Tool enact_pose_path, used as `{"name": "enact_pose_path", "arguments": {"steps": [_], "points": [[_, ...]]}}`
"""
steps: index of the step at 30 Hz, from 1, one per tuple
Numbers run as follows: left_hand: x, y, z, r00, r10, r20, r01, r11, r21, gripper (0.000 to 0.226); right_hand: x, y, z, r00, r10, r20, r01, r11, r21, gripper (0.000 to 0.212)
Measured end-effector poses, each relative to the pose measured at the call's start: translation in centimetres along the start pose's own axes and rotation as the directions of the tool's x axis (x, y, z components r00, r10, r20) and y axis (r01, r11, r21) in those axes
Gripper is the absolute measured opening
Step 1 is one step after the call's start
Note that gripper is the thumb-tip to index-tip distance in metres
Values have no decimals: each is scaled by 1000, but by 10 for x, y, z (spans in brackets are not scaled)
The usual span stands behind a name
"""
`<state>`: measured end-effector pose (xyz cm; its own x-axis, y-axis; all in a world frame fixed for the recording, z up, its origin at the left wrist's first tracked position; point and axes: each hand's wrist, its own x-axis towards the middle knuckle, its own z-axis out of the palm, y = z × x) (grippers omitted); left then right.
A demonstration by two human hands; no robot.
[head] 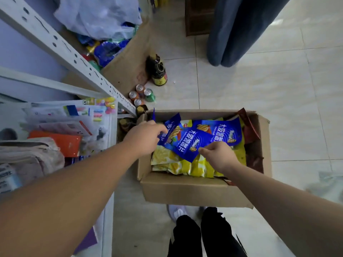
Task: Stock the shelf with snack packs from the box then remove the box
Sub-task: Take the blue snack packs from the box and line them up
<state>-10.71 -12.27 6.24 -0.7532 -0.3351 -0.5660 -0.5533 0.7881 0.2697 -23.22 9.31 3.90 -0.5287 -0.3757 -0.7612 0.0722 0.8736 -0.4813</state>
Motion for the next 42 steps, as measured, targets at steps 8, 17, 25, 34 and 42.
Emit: {"name": "enact_pose_path", "arguments": {"steps": [8,17,25,34,42], "points": [[105,-4,43,885,292,362,-406,866,294,50,69,45,69,961,266,-71,-237,931,278,53],[153,-16,54,806,390,444,-576,690,439,46,100,62,114,954,300,12,-275,856,437,36],[162,-21,69,816,522,249,-578,726,372,17,102,68,122,970,228,-89,-172,894,414,30],[134,11,14,847,528,68,-517,785,342,25,52,49,71,989,-36,-141,55,989,137,25],[52,51,-87,869,494,-33,-473,848,240,23,-46,-17,-45,955,-295,19,286,907,-308,19]]}}
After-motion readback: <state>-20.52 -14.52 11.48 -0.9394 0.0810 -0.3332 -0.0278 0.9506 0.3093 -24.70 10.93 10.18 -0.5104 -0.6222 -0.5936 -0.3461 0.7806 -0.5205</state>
